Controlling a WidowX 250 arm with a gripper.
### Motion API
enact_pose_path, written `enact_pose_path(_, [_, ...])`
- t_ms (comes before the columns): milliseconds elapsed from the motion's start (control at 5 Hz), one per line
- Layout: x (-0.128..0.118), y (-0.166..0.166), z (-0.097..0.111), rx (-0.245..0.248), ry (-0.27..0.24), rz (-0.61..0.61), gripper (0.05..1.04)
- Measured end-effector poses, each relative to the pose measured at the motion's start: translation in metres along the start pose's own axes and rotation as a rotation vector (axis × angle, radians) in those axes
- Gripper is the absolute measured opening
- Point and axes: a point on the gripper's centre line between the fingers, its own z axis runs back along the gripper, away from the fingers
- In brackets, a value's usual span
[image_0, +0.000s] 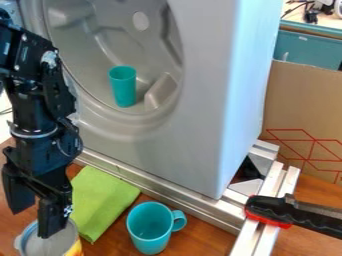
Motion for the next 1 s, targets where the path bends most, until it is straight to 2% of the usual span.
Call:
enact_pose_path(200, [-0.001, 0.0, -0.002, -0.006, 0.011, -0.008, 1.0])
enact_pose_path(400, [-0.009, 0.037, -0.002, -0.022, -0.008, -0.018, 1.0])
enact_pose_path(600, [-0.016, 0.06, -0.006, -0.02, -0.003, -0.013, 1.0])
enact_pose_path(1000, [-0.019, 0.091, -0.039, 0.066, 0.08, 0.039, 1.0])
